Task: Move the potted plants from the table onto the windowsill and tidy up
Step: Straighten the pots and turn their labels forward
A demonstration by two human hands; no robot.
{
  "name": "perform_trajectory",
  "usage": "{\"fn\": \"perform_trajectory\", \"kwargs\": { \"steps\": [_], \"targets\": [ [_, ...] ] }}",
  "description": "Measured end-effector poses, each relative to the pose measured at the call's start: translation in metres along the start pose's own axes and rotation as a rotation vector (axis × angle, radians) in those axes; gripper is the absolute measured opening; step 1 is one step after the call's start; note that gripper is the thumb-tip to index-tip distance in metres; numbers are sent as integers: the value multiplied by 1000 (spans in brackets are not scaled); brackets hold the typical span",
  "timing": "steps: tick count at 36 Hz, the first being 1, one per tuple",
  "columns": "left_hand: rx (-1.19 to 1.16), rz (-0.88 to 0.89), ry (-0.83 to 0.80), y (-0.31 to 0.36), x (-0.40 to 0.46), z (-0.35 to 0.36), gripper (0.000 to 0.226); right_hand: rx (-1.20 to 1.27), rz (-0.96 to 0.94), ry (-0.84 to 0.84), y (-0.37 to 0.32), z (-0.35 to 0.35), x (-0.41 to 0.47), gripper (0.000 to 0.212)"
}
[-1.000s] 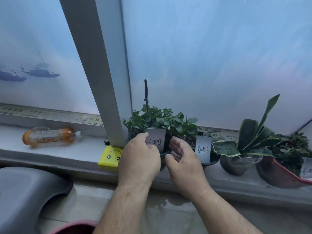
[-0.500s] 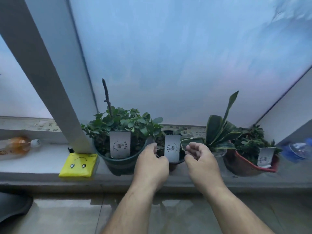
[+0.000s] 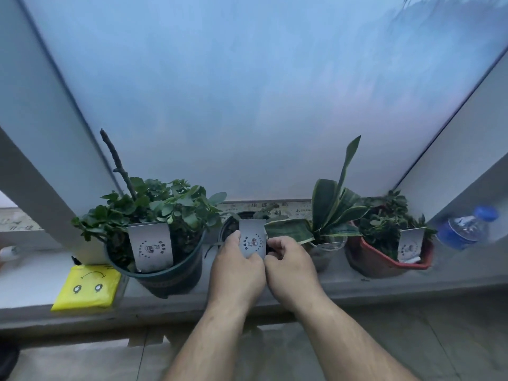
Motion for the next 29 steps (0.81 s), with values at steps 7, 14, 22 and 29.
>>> {"fn": "perform_trajectory", "kwargs": {
  "steps": [7, 14, 22, 29],
  "targets": [
    [2, -3, -20, 1, -4, 1, 65, 70, -10, 10, 0, 0, 0, 32],
    [-28, -2, -25, -2, -3, 0, 66, 56, -35, 31, 3, 2, -3, 33],
    [47, 77, 20, -4, -3, 0, 65, 1, -43, 134, 2, -5, 0, 25],
    [55, 107, 14, -2, -3, 1, 62, 18, -25, 128, 3, -4, 4, 20]
  ]
}}
Point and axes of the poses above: each hand's wrist, its own x-axis towards the middle knuckle, its own z-axis out of the palm, y = z × x, the point moved 3 cm from there along x, towards the middle knuckle, and after that the axes turned 15 degrees about -z, right-handed, at the moved point
